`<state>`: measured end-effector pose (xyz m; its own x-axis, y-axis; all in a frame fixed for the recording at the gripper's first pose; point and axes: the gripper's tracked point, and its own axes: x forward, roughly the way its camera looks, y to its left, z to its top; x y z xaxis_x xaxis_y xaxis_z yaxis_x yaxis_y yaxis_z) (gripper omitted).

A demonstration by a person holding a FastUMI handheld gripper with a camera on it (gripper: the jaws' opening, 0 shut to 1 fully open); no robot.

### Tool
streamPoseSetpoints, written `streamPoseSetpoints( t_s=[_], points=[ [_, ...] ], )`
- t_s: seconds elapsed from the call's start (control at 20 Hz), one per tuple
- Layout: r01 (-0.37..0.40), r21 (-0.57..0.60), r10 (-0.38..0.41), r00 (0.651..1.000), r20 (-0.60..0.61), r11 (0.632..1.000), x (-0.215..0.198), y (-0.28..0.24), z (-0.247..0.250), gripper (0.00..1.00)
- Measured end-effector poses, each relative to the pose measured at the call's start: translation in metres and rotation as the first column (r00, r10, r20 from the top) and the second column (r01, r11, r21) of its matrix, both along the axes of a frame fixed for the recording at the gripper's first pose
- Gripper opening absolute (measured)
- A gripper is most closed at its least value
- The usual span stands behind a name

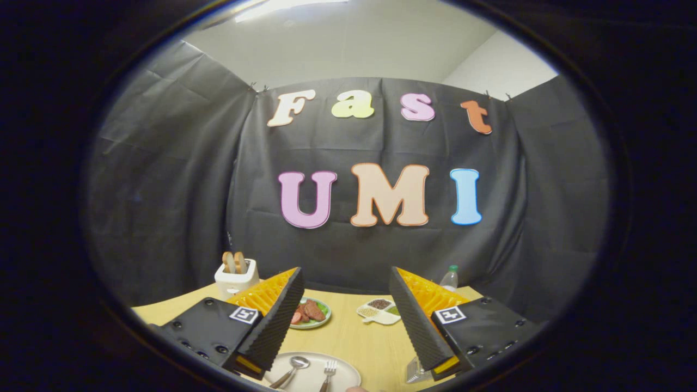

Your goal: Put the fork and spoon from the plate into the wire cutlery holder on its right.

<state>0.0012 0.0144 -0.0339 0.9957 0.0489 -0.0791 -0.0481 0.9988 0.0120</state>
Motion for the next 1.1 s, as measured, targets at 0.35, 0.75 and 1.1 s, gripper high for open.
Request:
streamPoseSetpoints(
  t_s=[0.35, 0.75, 1.1],
  points=[
    [-0.027, 0.006, 0.028, 0.996, -0.090, 1.000, 0.004, 0.005, -0.034, 1.00],
    [-0.065, 0.004, 0.064, 0.966, -0.250, 0.998, 0.000, 0.010, -0.095, 1.00],
    [-0.072, 0.028, 0.077, 0.908, -0.412, 0.997, -0.009, 0.012, -0.151, 1.00]
  ],
)
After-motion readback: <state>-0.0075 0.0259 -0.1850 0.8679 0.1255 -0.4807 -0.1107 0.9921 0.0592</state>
